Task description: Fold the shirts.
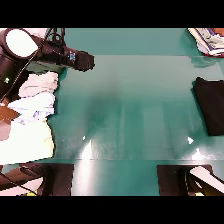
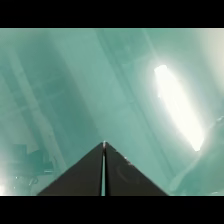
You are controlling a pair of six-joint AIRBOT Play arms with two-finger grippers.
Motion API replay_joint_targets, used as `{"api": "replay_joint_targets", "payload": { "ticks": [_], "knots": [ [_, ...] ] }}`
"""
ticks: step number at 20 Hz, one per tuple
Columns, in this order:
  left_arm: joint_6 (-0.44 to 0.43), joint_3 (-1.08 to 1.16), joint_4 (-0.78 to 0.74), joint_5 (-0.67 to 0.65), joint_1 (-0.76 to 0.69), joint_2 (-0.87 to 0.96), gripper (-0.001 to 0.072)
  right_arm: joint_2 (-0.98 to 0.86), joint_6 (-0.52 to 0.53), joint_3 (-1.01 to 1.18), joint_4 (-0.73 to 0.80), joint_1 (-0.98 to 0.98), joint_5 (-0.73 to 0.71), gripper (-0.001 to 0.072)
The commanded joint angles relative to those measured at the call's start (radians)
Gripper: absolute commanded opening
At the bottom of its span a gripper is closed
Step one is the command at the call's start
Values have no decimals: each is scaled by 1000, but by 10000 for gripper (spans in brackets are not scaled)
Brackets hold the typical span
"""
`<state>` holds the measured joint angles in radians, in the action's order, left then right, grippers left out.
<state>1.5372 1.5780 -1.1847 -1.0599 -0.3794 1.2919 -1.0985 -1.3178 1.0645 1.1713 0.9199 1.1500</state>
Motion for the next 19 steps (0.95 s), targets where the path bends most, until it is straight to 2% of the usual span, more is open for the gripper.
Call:
{"api": "replay_joint_targets", "payload": {
  "ticks": [1, 7, 8, 9, 11, 15, 19],
  "knots": [
    [-2, 0, -1, -3, 0, 0, 25, 1, -24, 93, -143, -97, 68, 522],
    [0, 0, -8, -21, 0, 0, 25, 1, -24, 113, -175, -601, 99, 500],
    [0, 0, -8, -21, 0, 0, 25, 1, -24, 113, -174, -679, 99, 404],
    [0, 0, -8, -21, 0, 0, 25, 1, -24, 113, -174, -745, 99, 258],
    [0, 0, -8, -20, 0, 0, 26, 1, -9, 113, -174, -856, 98, 12],
    [0, 0, -8, -2, 0, 0, 26, 1, 11, 113, -174, -967, 80, 16],
    [0, 0, -8, 45, 0, 0, 25, 1, 10, 113, -175, -974, 89, 16]
  ]
}}
